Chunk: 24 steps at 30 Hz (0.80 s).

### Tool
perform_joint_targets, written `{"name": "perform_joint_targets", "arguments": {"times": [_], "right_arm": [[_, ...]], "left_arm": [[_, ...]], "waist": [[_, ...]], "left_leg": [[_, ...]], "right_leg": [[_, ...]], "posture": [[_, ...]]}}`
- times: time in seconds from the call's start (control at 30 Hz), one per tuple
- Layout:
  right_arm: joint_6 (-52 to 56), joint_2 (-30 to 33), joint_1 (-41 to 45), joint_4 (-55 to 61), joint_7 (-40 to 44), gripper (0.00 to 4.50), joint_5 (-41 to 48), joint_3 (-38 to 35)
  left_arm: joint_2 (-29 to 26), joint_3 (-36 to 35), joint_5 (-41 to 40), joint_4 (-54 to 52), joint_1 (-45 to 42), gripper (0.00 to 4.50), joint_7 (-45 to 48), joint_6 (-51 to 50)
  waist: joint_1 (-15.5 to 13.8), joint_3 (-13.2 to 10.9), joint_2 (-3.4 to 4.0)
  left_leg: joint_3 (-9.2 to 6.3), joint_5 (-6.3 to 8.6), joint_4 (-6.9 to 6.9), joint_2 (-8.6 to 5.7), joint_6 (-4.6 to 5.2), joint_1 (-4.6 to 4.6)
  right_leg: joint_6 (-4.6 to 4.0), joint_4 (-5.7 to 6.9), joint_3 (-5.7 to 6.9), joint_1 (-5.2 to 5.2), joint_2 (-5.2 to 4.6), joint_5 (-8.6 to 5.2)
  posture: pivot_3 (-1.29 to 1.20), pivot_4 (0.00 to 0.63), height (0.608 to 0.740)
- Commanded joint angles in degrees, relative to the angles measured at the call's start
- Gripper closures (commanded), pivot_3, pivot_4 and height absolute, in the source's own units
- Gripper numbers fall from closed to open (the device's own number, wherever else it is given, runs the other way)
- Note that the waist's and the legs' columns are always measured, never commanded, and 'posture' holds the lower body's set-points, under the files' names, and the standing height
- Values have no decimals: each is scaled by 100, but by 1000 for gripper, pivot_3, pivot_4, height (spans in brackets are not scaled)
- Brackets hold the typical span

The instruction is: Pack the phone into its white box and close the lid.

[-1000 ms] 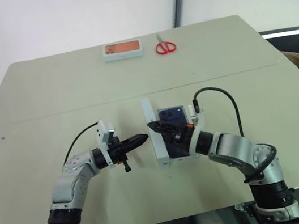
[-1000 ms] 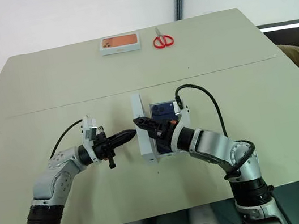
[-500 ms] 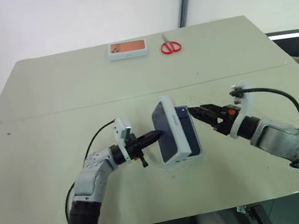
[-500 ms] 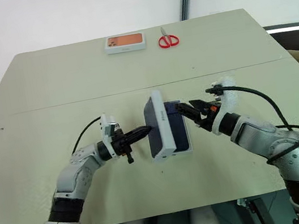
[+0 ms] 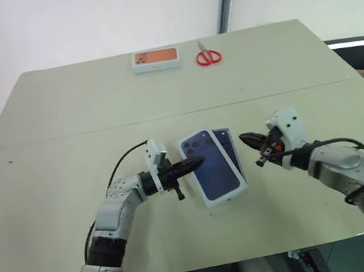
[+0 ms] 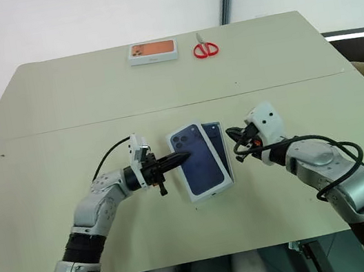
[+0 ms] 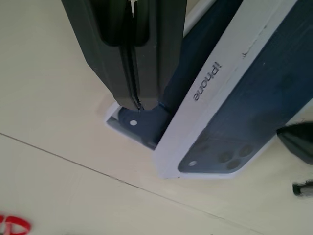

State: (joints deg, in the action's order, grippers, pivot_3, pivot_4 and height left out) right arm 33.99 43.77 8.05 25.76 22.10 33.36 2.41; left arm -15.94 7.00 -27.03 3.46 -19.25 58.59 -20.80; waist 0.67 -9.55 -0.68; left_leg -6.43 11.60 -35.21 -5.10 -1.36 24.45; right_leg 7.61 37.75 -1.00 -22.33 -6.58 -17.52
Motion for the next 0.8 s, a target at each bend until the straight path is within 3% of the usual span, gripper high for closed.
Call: {"name": "perform_joint_targets", "arguments": {"times": [0.03,0.37,0.8], "right_arm": [[-124,-107,24,275,149,4447,-244,-10],[-177,-344,255,167,514,4447,-892,218],[-275,-436,237,-61,763,4447,-1568,203]], "left_arm": [[-319,-220,-273,-600,149,4500,76,-275],[-1166,-521,-31,-650,737,4500,-42,-246],[-390,118,521,-231,558,4500,-578,-99]], "waist": [[-2,0,0],[-20,0,2],[-53,1,3]], "left_leg": [[0,0,0,0,0,-1],[-2,1,3,0,-2,-1],[-1,1,-2,-7,-2,-2]], "right_leg": [[0,0,0,1,0,0],[-1,0,0,-2,-5,0],[-1,-1,5,3,-15,0]], "posture": [[0,150,740],[0,150,740],[0,150,740]]}}
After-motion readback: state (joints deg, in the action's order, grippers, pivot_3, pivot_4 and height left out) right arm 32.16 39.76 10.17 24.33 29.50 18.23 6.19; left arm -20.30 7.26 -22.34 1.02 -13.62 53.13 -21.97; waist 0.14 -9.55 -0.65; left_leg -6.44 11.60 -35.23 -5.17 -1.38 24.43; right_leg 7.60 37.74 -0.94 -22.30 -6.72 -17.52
